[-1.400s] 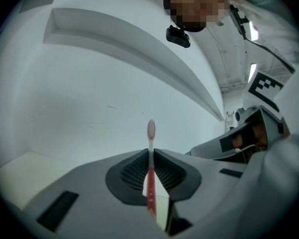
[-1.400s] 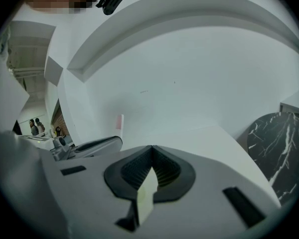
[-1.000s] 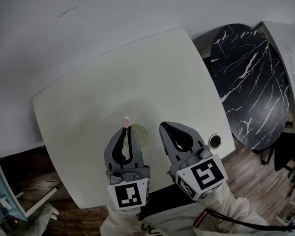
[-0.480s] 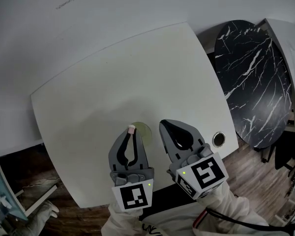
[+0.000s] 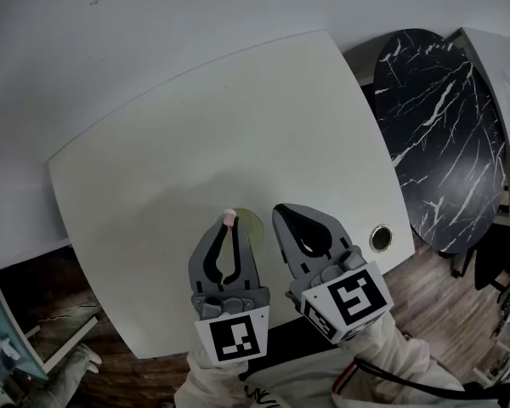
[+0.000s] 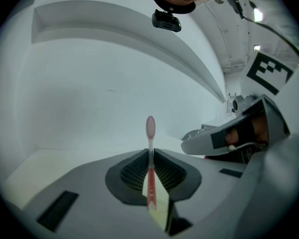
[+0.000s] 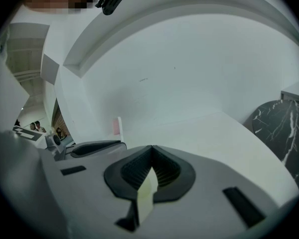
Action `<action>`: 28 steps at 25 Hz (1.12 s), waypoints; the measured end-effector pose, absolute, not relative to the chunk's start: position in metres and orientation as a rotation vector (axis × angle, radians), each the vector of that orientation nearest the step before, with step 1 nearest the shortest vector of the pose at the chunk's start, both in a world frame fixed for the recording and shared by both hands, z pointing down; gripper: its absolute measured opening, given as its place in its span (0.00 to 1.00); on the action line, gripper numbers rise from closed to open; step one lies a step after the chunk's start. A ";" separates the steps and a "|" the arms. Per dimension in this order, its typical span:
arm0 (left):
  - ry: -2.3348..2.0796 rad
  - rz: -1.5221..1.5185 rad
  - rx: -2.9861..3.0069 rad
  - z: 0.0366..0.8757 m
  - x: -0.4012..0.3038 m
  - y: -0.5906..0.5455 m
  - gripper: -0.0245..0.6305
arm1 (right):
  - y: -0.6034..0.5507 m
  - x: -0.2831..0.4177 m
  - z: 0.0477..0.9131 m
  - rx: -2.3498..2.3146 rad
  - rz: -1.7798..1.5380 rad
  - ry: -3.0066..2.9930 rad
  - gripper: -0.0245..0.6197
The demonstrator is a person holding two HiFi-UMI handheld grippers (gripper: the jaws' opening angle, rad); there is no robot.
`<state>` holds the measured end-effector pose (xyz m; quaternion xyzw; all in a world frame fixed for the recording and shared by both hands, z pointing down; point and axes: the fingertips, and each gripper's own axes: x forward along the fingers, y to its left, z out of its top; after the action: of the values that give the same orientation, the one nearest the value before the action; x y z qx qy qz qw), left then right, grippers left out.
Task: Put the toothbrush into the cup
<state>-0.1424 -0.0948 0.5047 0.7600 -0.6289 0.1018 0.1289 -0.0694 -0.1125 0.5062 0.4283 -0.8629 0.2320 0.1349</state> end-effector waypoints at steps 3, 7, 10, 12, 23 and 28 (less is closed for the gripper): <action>-1.832 0.301 2.200 0.505 -0.142 -0.096 0.10 | -0.111 -0.068 0.507 1.243 0.677 -2.497 0.05; -1.814 0.309 2.200 0.505 -0.139 -0.096 0.10 | -0.111 -0.067 0.505 1.243 0.676 -2.501 0.05; -1.813 0.318 2.204 0.502 -0.138 -0.096 0.10 | -0.109 -0.067 0.502 1.240 0.673 -2.505 0.05; -1.815 0.321 2.204 0.500 -0.136 -0.095 0.10 | -0.106 -0.066 0.500 1.239 0.671 -2.507 0.05; -1.842 0.314 2.204 0.479 -0.136 -0.089 0.10 | -0.102 -0.056 0.479 1.240 0.649 -2.536 0.05; -1.855 0.303 2.196 0.460 -0.141 -0.085 0.10 | -0.101 -0.055 0.456 1.231 0.618 -2.564 0.05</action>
<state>-0.1406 -0.0847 0.4603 0.7537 -0.6368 0.1041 0.1253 -0.0553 -0.1006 0.4561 0.4200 -0.8751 0.2108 0.1153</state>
